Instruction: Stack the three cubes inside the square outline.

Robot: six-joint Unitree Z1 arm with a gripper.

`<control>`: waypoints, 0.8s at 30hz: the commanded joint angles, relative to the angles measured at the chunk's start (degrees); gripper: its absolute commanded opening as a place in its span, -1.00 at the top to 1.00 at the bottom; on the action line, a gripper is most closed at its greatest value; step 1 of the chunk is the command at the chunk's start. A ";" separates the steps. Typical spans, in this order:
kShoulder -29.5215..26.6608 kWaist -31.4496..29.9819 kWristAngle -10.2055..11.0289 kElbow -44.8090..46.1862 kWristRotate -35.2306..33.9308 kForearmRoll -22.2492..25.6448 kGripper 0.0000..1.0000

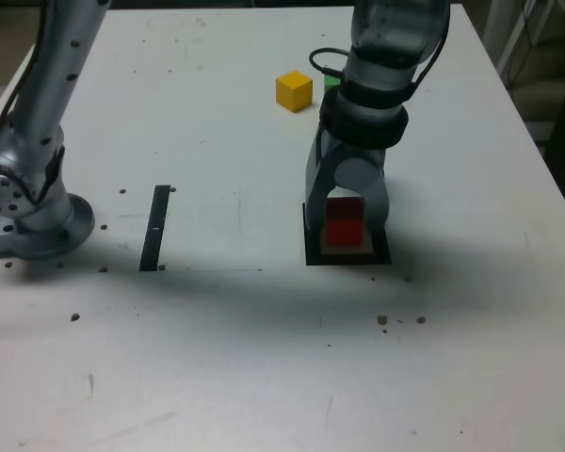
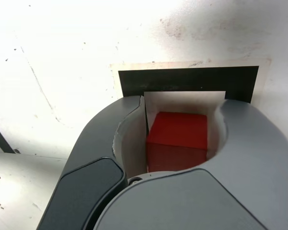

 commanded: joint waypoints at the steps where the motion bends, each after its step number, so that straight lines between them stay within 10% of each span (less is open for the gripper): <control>1: 0.23 -0.15 0.05 0.27 -0.01 -0.19 -0.97; 24: -8.31 3.59 5.31 1.78 0.68 4.60 -0.99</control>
